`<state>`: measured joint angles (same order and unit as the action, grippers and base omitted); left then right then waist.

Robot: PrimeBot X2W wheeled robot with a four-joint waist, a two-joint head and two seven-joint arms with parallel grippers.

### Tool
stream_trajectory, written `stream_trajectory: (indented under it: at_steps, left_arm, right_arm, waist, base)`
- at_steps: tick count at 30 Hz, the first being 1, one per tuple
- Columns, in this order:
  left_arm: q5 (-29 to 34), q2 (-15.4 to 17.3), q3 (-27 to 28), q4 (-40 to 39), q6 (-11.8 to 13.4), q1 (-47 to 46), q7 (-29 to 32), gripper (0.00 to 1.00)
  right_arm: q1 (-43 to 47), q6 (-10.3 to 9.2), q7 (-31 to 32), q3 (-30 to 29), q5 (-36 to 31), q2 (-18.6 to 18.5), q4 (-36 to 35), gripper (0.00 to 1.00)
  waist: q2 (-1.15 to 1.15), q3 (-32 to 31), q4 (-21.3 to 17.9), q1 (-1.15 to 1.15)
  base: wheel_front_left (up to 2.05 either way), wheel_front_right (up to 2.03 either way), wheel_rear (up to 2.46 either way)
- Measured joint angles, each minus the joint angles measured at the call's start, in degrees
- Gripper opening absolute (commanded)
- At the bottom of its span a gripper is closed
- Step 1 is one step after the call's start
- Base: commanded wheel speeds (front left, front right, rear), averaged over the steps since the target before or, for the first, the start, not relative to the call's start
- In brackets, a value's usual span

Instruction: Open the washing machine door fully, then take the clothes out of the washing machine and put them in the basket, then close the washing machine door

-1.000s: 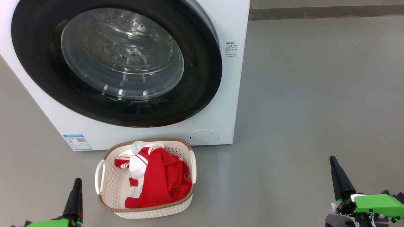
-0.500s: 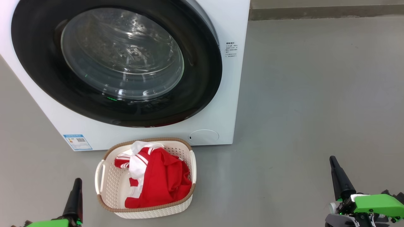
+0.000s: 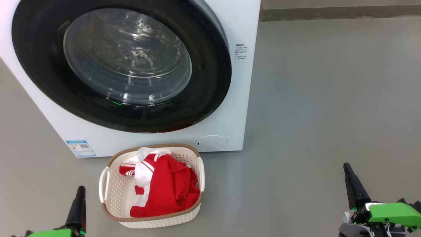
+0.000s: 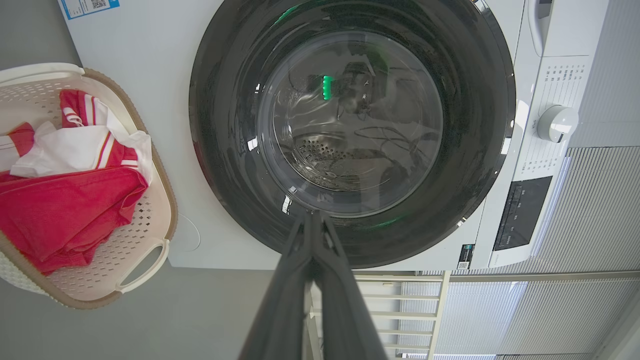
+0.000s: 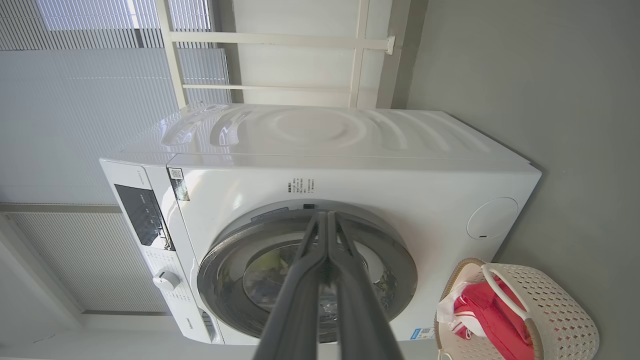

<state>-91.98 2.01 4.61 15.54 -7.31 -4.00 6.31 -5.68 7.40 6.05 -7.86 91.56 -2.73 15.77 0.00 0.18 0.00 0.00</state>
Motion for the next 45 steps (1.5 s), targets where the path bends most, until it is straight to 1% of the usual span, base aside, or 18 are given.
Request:
stream_trajectory:
  at_steps: [45]
  left_arm:
    - [0.0,0.0,0.0,0.0,0.0,0.0,0.0,0.0]
  right_arm:
    - [0.0,0.0,0.0,0.0,0.0,0.0,0.0,0.0]
  waist:
    - [0.0,0.0,0.0,0.0]
  base:
    - [0.0,0.0,0.0]
